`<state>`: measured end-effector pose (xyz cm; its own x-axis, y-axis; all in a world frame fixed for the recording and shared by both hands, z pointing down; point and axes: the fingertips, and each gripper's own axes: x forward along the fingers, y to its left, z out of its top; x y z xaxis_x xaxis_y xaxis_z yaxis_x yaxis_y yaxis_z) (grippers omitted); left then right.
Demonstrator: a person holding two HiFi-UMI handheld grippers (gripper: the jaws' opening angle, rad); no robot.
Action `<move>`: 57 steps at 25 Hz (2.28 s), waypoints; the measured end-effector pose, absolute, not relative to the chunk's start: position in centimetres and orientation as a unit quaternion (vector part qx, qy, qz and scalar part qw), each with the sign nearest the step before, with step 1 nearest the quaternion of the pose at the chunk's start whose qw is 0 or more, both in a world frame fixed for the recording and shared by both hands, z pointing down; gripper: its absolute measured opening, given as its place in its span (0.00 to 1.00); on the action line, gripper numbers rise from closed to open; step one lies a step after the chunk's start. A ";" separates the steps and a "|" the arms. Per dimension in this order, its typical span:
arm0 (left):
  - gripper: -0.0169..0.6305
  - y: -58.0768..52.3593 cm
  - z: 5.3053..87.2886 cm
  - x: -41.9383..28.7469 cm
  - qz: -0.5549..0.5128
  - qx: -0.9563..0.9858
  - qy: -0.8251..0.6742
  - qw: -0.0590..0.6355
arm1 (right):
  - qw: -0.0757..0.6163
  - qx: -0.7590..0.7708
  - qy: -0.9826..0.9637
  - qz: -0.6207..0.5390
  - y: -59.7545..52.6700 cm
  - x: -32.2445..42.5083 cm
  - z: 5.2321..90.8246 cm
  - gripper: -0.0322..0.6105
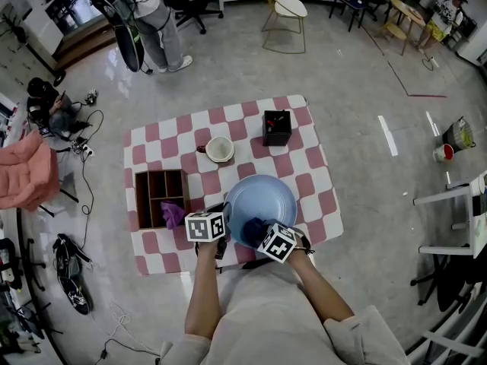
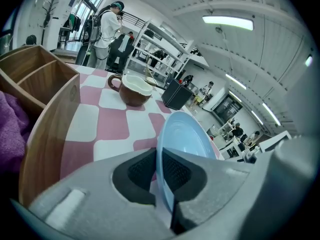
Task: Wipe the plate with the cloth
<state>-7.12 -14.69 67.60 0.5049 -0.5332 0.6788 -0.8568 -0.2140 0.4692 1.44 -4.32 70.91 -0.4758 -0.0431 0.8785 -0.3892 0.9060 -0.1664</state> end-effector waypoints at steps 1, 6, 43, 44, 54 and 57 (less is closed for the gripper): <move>0.07 -14.7 67.6 -7.1 0.190 0.755 -0.460 0.426 | 0.493 0.119 -0.844 0.175 -4.0 0.8 70.9 0.24; 0.07 -14.8 67.5 -7.2 0.179 0.752 -0.462 0.435 | 0.492 0.091 -0.851 0.158 -3.8 -1.7 70.7 0.24; 0.07 -13.8 67.9 -6.9 0.175 0.745 -0.446 0.464 | 0.435 0.215 -0.862 0.150 -15.2 -1.5 68.7 0.25; 0.07 -13.8 67.8 -6.8 0.175 0.748 -0.445 0.461 | 0.433 0.218 -0.863 0.144 -15.5 -1.8 68.5 0.25; 0.07 -13.5 67.3 -7.0 0.162 0.750 -0.445 0.463 | 0.431 0.231 -0.864 0.121 -17.3 -2.2 67.7 0.25; 0.08 -13.7 67.1 -7.1 0.156 0.750 -0.444 0.465 | 0.440 0.252 -0.855 0.107 -18.5 -1.3 67.9 0.25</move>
